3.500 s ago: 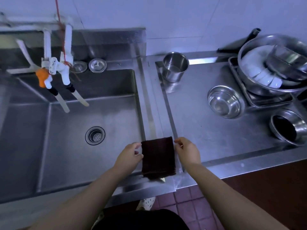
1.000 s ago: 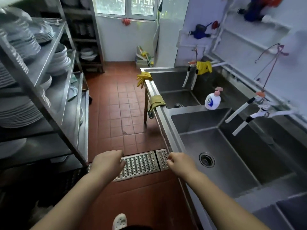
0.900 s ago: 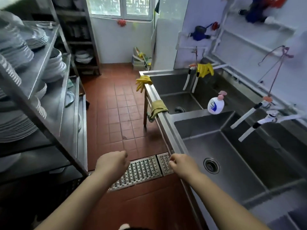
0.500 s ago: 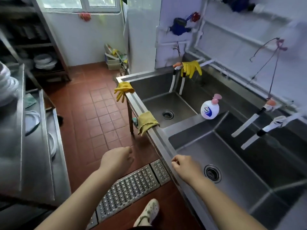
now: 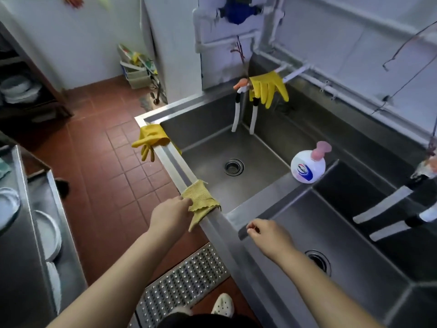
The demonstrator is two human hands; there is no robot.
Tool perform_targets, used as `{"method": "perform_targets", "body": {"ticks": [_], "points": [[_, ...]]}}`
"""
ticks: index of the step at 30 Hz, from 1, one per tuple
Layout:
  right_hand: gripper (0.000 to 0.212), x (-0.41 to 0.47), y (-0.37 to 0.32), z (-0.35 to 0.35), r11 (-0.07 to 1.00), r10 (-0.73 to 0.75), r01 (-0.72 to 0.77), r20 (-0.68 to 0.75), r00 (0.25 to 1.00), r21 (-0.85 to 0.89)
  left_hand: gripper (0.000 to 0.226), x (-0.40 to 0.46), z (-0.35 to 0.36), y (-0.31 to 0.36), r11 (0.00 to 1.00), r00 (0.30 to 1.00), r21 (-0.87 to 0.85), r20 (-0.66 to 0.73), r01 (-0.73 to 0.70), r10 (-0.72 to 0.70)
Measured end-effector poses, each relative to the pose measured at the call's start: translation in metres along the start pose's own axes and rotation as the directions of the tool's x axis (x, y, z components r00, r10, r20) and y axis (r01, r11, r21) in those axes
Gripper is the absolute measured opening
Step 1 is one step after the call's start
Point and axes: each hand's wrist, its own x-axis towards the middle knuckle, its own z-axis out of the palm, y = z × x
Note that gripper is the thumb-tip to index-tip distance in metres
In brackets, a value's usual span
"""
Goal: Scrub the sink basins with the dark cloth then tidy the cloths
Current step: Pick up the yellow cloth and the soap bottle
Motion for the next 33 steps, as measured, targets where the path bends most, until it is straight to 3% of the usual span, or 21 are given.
{"method": "perform_targets", "body": {"ticks": [9, 16, 19, 21, 23, 27, 30, 33], "points": [[0.023, 0.025, 0.023, -0.024, 0.978, 0.2, -0.196, -0.057, 0.978, 0.079, 0.035, 0.09, 0.027, -0.008, 0.993, 0.994, 0.075, 0.076, -0.089, 0.083], [0.023, 0.042, 0.018, -0.05, 0.927, 0.374, -0.366, -0.136, 0.917, 0.082, 0.013, 0.141, 0.033, -0.008, 0.999, 0.982, 0.029, 0.185, -0.031, 0.026], [0.022, 0.051, 0.016, -0.065, 0.898, 0.439, -0.419, -0.201, 0.876, 0.135, 0.007, 0.155, 0.03, -0.007, 0.988, 0.964, -0.006, 0.215, -0.157, 0.154], [0.022, 0.055, 0.014, -0.076, 0.883, 0.468, -0.436, -0.253, 0.847, 0.174, 0.007, 0.167, 0.02, -0.003, 0.963, 0.949, -0.129, 0.179, -0.238, 0.259], [0.021, 0.061, 0.017, -0.094, 0.859, 0.511, -0.457, -0.358, 0.781, 0.231, 0.011, 0.186, 0.005, 0.017, 0.916, 0.926, -0.252, 0.138, -0.311, 0.353], [0.02, 0.079, 0.018, -0.128, 0.867, 0.49, -0.428, -0.583, 0.648, 0.254, 0.017, 0.203, -0.032, 0.048, 0.855, 0.924, -0.387, 0.023, -0.344, 0.382], [0.022, 0.099, 0.024, -0.153, 0.841, 0.515, -0.478, -0.646, 0.563, 0.255, 0.018, 0.218, -0.049, 0.067, 0.804, 0.897, -0.433, -0.026, -0.408, 0.441], [0.031, 0.12, 0.029, -0.171, 0.771, 0.604, -0.562, -0.62, 0.5, 0.298, 0.016, 0.228, -0.058, 0.077, 0.774, 0.87, -0.436, -0.045, -0.459, 0.491]]}}
